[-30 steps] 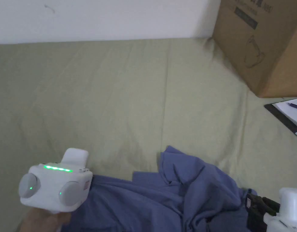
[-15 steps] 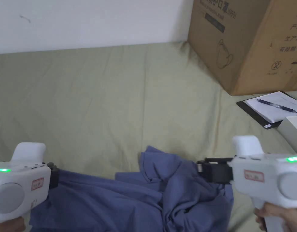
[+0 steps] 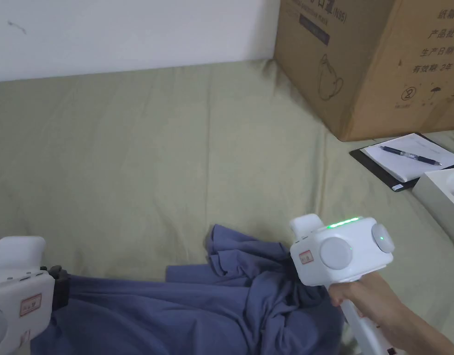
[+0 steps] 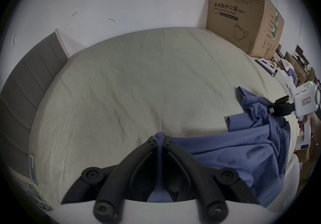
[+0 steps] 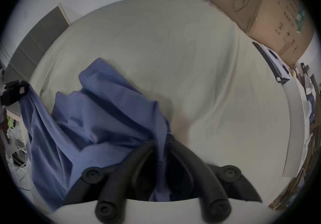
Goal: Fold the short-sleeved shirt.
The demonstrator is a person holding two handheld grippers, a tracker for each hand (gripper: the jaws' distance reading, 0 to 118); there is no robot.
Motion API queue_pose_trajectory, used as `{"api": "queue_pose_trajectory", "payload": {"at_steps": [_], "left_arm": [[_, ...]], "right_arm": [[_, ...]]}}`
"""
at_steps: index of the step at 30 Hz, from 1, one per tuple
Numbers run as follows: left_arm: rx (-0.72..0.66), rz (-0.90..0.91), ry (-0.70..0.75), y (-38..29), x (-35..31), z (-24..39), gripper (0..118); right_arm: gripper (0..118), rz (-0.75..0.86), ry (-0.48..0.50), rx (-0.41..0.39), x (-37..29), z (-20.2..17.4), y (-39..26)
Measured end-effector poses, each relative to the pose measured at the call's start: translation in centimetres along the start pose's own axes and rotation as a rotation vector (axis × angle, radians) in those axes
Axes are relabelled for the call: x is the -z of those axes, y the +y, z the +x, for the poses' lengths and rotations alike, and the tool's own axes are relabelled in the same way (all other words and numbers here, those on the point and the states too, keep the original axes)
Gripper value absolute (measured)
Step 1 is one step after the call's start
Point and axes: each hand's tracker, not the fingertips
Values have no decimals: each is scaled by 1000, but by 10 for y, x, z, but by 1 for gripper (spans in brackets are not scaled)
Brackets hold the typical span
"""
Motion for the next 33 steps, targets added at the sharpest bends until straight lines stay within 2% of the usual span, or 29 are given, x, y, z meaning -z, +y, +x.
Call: {"api": "queue_pose_trajectory", "payload": {"at_steps": [3,6,8,10,12,15,18,24,28,33], "left_arm": [[-34,0,-7,-1,-8,-7,2],[-41,12,-5,2,-22,-14,2],[-46,42,22,6,-37,-19,2],[-78,85,16,13,-55,-30,2],[-122,141,-1,21,-81,-41,2],[-113,229,70,36,-125,-49,2],[-136,318,20,55,-173,-60,2],[-73,495,83,108,-259,-56,2],[-67,573,95,156,-294,-59,2],[-43,608,118,221,-301,-65,2]], "right_arm": [[4,4,5,-27,-14,3,2],[4,88,80,62,-51,17,10],[4,153,114,83,-84,22,15],[4,230,99,85,-120,25,22],[4,300,114,86,-159,24,26],[4,404,142,114,-216,25,35],[4,500,161,112,-272,25,45],[4,645,126,58,-366,7,69],[4,720,106,53,-415,2,98],[4,747,135,119,-435,14,163]]}}
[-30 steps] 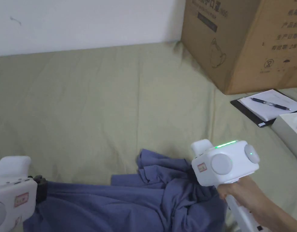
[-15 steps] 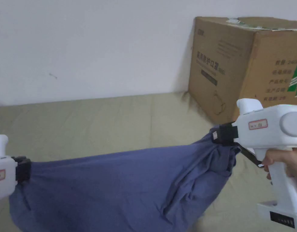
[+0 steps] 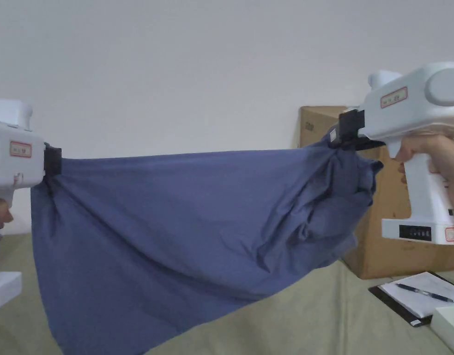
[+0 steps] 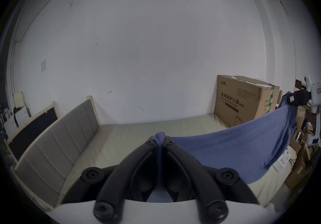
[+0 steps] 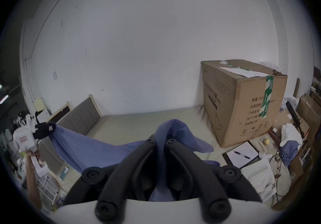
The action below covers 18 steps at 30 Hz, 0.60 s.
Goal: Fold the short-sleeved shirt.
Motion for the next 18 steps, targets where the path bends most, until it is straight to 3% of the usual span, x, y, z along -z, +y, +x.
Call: {"api": "queue_pose_trajectory", "payload": {"at_steps": [4,10,18], "left_arm": [[-7,-15,4,29,49,-8,2],[-26,-14,28,34,113,-19,2],[-80,-107,27,-65,156,-29,2]], "right_arm": [[4,-6,-6,32,48,6,30],[4,-41,-9,14,120,8,36],[4,-188,9,12,197,22,-45]]}}
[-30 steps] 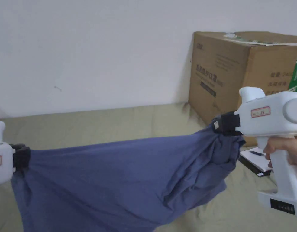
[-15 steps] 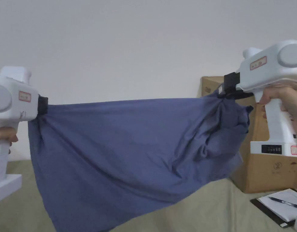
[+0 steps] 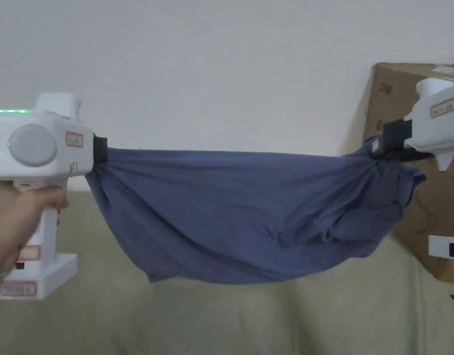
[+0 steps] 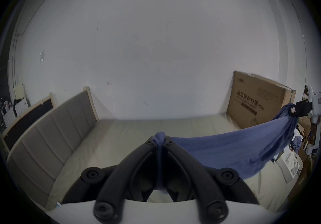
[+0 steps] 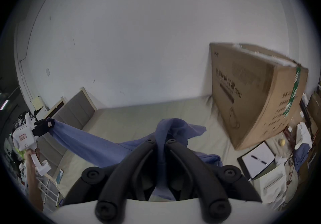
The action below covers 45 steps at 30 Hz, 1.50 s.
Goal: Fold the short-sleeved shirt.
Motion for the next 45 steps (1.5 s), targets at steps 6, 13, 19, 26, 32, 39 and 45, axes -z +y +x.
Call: {"api": "queue_pose_trajectory", "payload": {"at_steps": [6,13,19,26,32,39,45], "left_arm": [[-40,-189,-3,-138,13,-13,2],[-120,-429,-18,-281,-11,-31,2],[-136,-474,-34,-327,-83,-32,2],[-104,-529,-60,-368,-172,-25,2],[-132,-568,-51,-404,-209,-22,11],[-223,-462,-47,-393,-231,-25,113],[-246,-382,-69,-355,-254,-20,111]], "right_arm": [[4,-187,15,89,70,21,-117],[4,-406,-10,247,88,40,-286],[4,-396,11,319,23,45,-348],[4,-399,19,296,-48,50,-384],[13,-406,-4,308,-72,56,-431],[105,-363,-105,240,-94,51,-439],[89,-197,-72,131,-155,25,-414]]}}
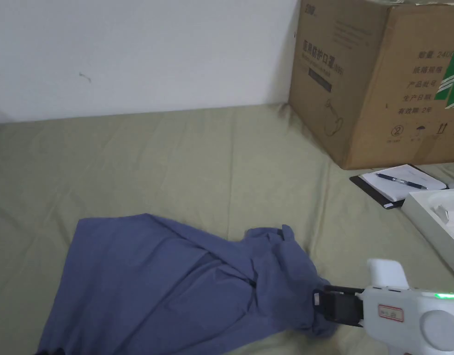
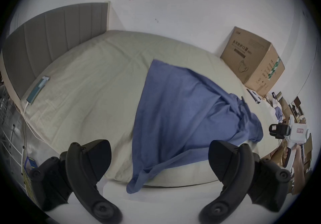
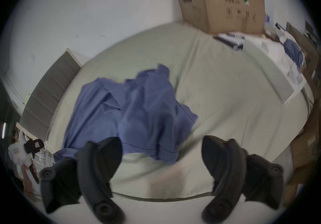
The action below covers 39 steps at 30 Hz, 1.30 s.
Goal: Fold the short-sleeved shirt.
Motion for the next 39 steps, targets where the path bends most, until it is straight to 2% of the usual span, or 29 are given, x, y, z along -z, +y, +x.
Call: {"api": "queue_pose_trajectory", "payload": {"at_steps": [1,2,4,6,13,14,15,16,17,18,20,22,25,27,28,29,30,31,33,34,35,36,37,38,39], "left_arm": [[22,20,-15,1,-5,4,99],[33,31,-12,1,-9,10,77],[66,45,-1,-3,-6,18,13],[99,18,8,-10,1,21,2],[52,-31,30,-37,11,9,1],[64,-46,55,-36,13,4,16],[70,-53,68,-36,15,-1,48],[70,-71,72,-36,16,-5,94],[50,-87,65,-36,19,-8,115],[40,-90,44,-37,20,-14,118],[36,-64,28,-39,21,-18,117],[61,-121,75,-40,32,-18,117],[107,-161,95,-46,43,-14,114],[131,-205,81,-53,51,-13,103],[122,-223,77,-55,56,-12,85],[120,-259,70,-55,61,-11,60],[127,-272,76,-56,63,-9,23],[134,-248,80,-55,63,-7,4],[160,-235,84,-51,57,-1,4],[170,-227,85,-50,52,2,3],[161,-207,84,-49,49,2,3],[144,-201,77,-47,47,1,3],[123,-207,70,-44,46,1,3],[108,-208,65,-44,45,-1,2],[100,-201,62,-44,43,-1,3]], "right_arm": [[66,31,10,-11,-10,-4,-2],[46,45,4,-18,-16,-8,-5],[6,56,-12,-30,-24,-17,-15],[0,71,-5,-22,-27,-19,-29],[0,15,22,-5,-19,-37,-76],[0,-1,28,4,-16,-38,-79],[0,-8,43,9,-15,-40,-82],[0,-11,51,12,-13,-42,-84],[0,-16,52,9,-12,-45,-84],[0,-18,53,0,-12,-47,-85],[0,-22,44,-26,-12,-51,-85],[0,-27,44,-39,-12,-51,-84],[0,-32,41,-29,-13,-48,-82],[0,-33,38,-21,-14,-43,-82],[0,-37,34,-19,-14,-41,-82],[0,-41,23,-16,-13,-38,-83],[0,-47,13,-12,-12,-35,-83],[0,-54,2,-10,-12,-31,-83],[0,-56,-6,-11,-11,-26,-85],[1,-57,-9,-15,-10,-24,-84],[15,-59,-17,-20,-8,-21,-83],[44,-64,-26,-22,-5,-19,-81],[92,-75,-45,-16,0,-17,-79],[109,-85,-52,-10,3,-15,-76],[112,-78,-48,-11,6,-12,-73]]}}
